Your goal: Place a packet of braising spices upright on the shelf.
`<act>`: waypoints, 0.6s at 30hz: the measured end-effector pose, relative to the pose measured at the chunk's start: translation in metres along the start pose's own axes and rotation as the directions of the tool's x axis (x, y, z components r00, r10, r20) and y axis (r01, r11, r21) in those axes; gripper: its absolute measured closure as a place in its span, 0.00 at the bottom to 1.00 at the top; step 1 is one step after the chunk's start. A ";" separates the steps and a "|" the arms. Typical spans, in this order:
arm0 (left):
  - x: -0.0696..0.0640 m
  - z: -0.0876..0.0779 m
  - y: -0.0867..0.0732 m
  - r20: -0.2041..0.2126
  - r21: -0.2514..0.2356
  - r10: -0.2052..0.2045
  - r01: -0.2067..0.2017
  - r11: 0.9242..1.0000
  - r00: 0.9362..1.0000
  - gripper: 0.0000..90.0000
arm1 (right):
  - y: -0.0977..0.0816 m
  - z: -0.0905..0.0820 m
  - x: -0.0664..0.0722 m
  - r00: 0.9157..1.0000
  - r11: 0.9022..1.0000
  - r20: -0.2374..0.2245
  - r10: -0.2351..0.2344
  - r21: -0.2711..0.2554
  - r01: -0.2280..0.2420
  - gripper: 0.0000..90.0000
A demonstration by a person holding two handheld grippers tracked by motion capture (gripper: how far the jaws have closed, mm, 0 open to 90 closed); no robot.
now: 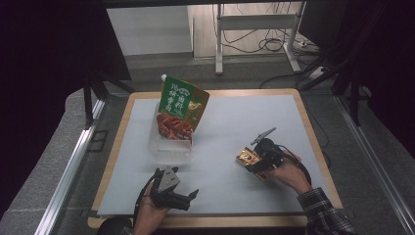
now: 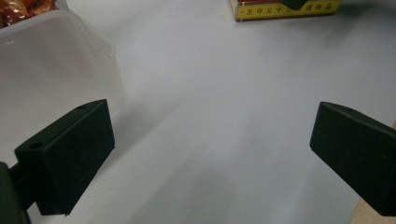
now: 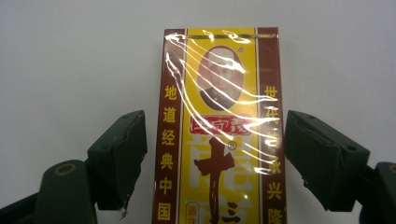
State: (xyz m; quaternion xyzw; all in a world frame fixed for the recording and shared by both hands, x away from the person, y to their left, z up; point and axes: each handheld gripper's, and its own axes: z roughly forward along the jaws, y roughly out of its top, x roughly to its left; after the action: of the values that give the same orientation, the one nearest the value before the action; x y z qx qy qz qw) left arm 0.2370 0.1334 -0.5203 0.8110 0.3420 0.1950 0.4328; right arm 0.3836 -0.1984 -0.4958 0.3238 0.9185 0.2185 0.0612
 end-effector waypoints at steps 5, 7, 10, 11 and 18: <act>0.000 0.000 0.000 0.001 0.002 0.002 -0.002 1.000 1.000 0.00 | 0.013 0.004 0.000 1.000 0.997 0.003 -0.017 0.071 0.017 0.25; 0.000 0.000 0.000 0.001 0.001 0.002 -0.002 1.000 1.000 0.00 | 0.020 0.008 0.001 0.999 0.995 0.007 -0.035 0.095 0.035 0.25; 0.000 0.000 0.000 -0.001 0.000 0.001 -0.001 1.000 1.000 0.00 | 0.029 0.012 0.002 0.998 0.991 0.010 -0.054 0.126 0.052 0.26; 0.000 0.000 0.000 -0.001 0.000 0.001 -0.001 1.000 1.000 0.00 | 0.032 0.014 0.002 0.998 0.988 0.011 -0.058 0.141 0.056 0.27; 0.000 0.000 0.000 0.000 0.000 0.001 -0.001 1.000 1.000 0.00 | 0.044 0.024 0.003 0.997 0.976 0.024 -0.075 0.208 0.068 0.31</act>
State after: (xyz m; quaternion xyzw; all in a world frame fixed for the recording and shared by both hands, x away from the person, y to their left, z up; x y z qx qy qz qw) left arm 0.2370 0.1341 -0.5202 0.8112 0.3417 0.1952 0.4326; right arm 0.4123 -0.1575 -0.4975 0.2987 0.9462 0.1140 0.0495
